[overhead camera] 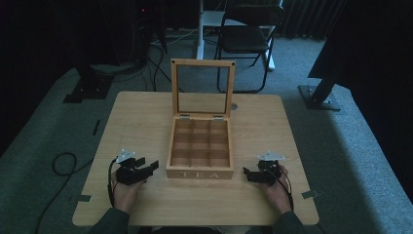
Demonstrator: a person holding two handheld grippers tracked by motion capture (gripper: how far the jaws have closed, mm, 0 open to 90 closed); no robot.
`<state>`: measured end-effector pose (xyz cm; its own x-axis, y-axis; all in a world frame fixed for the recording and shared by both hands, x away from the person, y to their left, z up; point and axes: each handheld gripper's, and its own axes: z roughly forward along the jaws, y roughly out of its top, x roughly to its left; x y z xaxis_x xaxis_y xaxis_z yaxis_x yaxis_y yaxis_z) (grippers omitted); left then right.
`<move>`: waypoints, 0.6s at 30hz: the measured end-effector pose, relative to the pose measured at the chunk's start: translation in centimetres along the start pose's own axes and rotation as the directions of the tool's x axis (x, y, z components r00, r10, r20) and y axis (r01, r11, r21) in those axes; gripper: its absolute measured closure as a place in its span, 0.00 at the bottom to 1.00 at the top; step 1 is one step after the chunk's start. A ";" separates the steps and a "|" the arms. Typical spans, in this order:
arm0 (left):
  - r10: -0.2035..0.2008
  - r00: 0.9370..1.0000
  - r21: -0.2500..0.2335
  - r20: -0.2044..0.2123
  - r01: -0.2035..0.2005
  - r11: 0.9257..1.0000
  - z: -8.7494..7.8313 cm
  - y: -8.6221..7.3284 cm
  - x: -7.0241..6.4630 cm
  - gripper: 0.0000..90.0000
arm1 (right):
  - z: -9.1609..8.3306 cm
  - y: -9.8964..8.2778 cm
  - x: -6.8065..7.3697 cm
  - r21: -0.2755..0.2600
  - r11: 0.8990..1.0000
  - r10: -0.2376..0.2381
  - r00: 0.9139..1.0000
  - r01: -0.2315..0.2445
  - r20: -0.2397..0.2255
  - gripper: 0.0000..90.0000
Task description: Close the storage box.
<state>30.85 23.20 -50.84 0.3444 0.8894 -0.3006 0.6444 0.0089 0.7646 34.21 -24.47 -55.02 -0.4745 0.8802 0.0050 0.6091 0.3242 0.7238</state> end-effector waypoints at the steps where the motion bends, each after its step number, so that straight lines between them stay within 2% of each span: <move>1: 0.002 1.000 0.003 0.000 -0.002 1.000 0.0 0.0 0.0 0.37 | 0.0 0.0 0.0 0.000 1.000 -0.001 1.000 0.001 -0.001 0.14; 12: 0.017 1.000 0.010 0.002 -0.017 1.000 0.2 0.0 -0.2 0.37 | 0.0 -0.1 0.3 0.000 1.000 -0.006 1.000 0.006 -0.005 0.14; 18: 0.010 1.000 0.009 -0.008 -0.009 1.000 0.4 0.1 -0.2 0.37 | 0.0 -0.1 0.3 0.000 1.000 -0.007 1.000 0.007 -0.006 0.14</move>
<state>31.12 22.89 -50.90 0.3451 0.8930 -0.2888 0.6476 -0.0039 0.7620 34.00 -24.24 -55.03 -0.4822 0.8761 0.0040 0.6057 0.3301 0.7240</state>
